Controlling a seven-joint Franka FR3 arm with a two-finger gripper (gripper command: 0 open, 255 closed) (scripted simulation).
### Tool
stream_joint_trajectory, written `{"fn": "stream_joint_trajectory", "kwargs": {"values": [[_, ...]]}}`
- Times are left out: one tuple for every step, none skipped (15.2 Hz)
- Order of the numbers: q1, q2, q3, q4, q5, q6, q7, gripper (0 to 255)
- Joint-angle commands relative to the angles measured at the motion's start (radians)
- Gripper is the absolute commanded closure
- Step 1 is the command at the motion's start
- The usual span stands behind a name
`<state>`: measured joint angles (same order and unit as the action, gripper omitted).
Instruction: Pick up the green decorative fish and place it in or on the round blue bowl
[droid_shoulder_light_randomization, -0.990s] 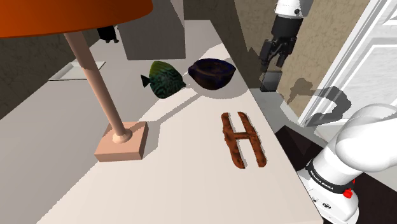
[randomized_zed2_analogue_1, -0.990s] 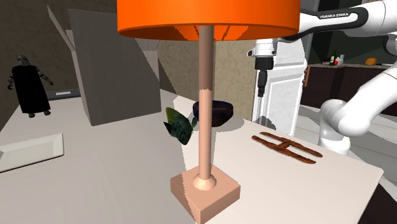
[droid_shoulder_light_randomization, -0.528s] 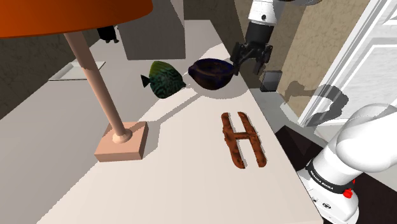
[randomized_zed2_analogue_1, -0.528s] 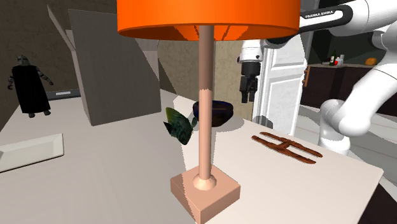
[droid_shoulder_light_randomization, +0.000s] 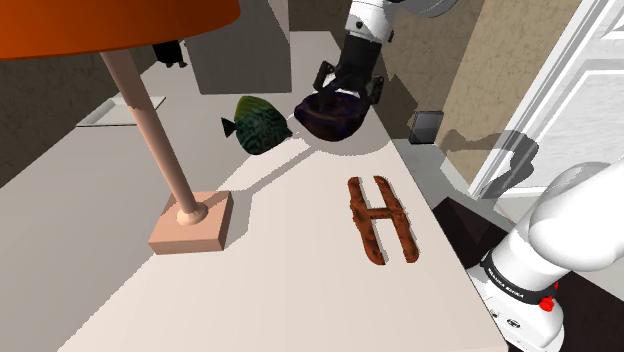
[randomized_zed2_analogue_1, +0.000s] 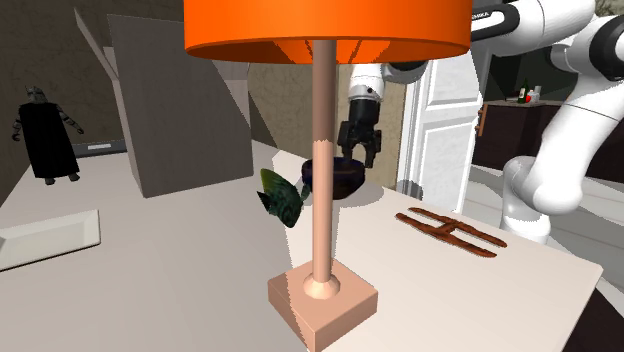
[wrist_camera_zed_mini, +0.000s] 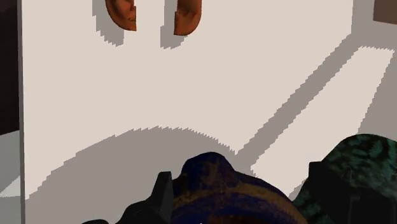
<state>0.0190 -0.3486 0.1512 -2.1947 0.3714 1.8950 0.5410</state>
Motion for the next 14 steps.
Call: {"fn": "stream_joint_trajectory", "kwargs": {"values": [[0.001,0.065,0.015,0.047,0.029,0.037,0.059,0],[0.0,0.096,0.023,0.072,0.042,0.053,0.086,0],[-0.002,0.127,0.032,0.098,0.055,0.068,0.113,0],[-0.006,0.159,0.042,0.125,0.066,0.083,0.14,0],[-0.011,0.19,0.052,0.153,0.077,0.097,0.167,0],[-0.015,0.222,0.062,0.182,0.087,0.111,0.194,0],[-0.016,0.254,0.069,0.212,0.095,0.125,0.221,0],[-0.021,0.286,0.078,0.243,0.102,0.138,0.248,0],[-0.025,0.292,0.083,0.249,0.104,0.141,0.253,0],[-0.022,0.297,0.085,0.242,0.105,0.153,0.252,0],[-0.02,0.302,0.088,0.235,0.106,0.166,0.252,0],[-0.017,0.307,0.091,0.229,0.107,0.178,0.251,0],[-0.015,0.312,0.094,0.223,0.108,0.191,0.251,0],[-0.012,0.318,0.097,0.217,0.109,0.203,0.251,0]]}}
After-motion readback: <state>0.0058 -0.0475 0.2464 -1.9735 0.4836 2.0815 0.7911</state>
